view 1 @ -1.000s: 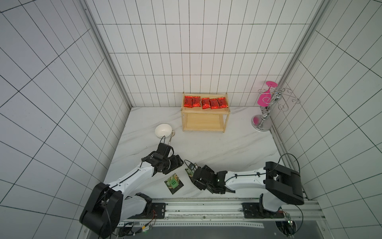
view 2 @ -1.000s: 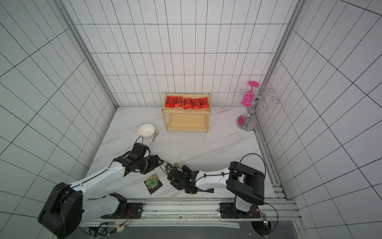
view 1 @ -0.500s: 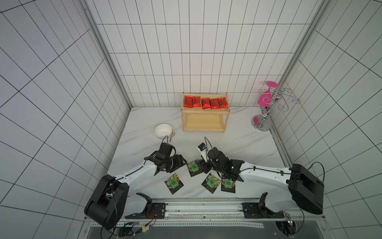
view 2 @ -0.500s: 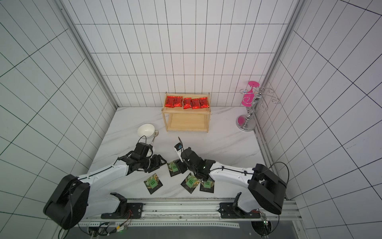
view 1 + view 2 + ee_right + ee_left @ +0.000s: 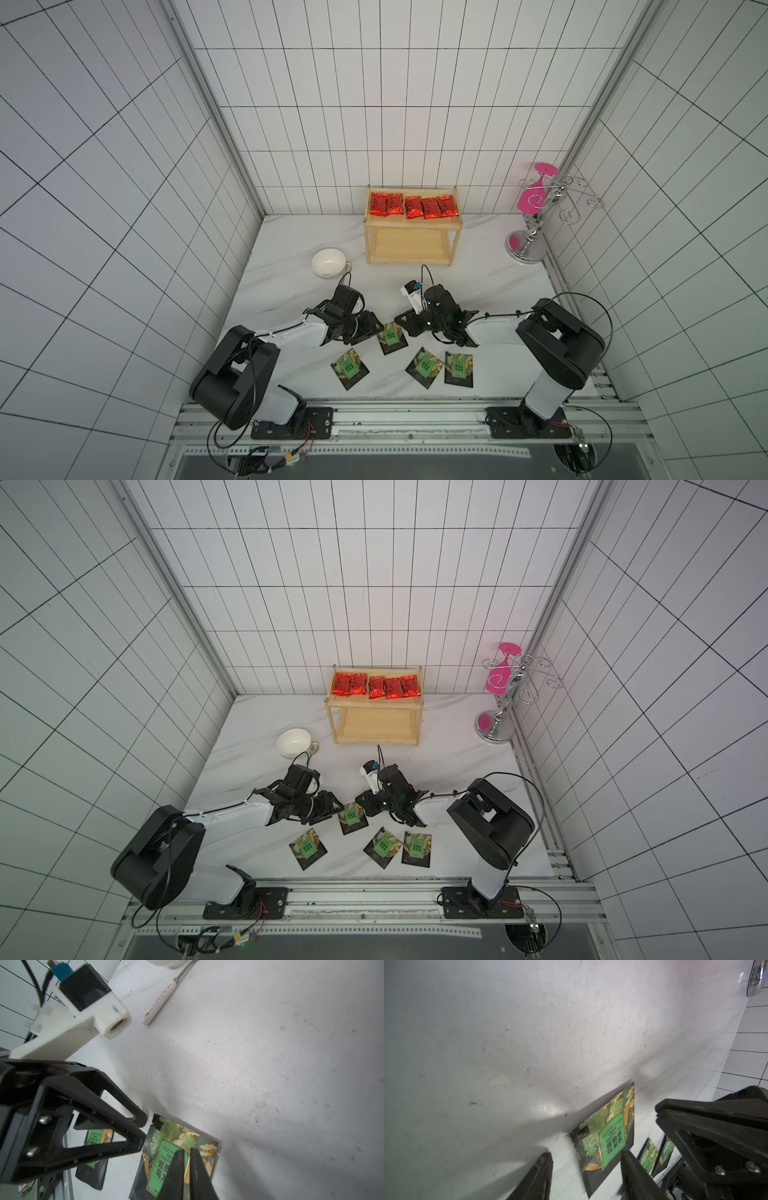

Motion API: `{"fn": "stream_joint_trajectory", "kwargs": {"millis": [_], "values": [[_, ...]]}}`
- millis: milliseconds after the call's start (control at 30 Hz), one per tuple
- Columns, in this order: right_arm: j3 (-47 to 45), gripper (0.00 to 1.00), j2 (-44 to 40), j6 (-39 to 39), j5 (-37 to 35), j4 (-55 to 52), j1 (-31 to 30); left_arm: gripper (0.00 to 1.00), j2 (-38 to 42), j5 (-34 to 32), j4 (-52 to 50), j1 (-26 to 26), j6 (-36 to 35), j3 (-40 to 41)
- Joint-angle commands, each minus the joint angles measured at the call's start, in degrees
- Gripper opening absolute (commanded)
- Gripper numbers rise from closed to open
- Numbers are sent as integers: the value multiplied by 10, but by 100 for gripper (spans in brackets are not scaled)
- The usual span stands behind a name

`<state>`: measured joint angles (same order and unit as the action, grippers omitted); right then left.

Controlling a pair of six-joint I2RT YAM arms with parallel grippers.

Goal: Place the tea bags on the shelf by color
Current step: Pick up the tea bag from the center of the board.

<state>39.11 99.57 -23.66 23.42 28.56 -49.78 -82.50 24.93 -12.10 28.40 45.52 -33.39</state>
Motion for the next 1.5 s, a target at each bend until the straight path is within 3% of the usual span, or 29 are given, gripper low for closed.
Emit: {"fn": "stream_joint_trajectory", "kwargs": {"millis": [0, 633, 900, 1100, 1200, 1467], "values": [[-8, 10, 16, -8, 36, 35, 7, 54, -22, -6, 17, 2, -1, -1], [-36, 10, 58, -24, 25, 45, 14, 43, -75, -16, 50, 10, 8, -6], [-40, 10, 56, -25, 24, 43, 16, 17, -96, -16, 57, 14, 8, -16], [-36, 12, 26, -22, 23, 27, 20, 10, -76, -28, 39, 12, 2, -24], [1, 17, -25, -17, 4, -58, 21, 2, -65, -21, 40, 7, 5, -27], [34, 30, -153, -211, -58, -170, 26, 0, -26, 68, 161, -52, 82, -23]]}}
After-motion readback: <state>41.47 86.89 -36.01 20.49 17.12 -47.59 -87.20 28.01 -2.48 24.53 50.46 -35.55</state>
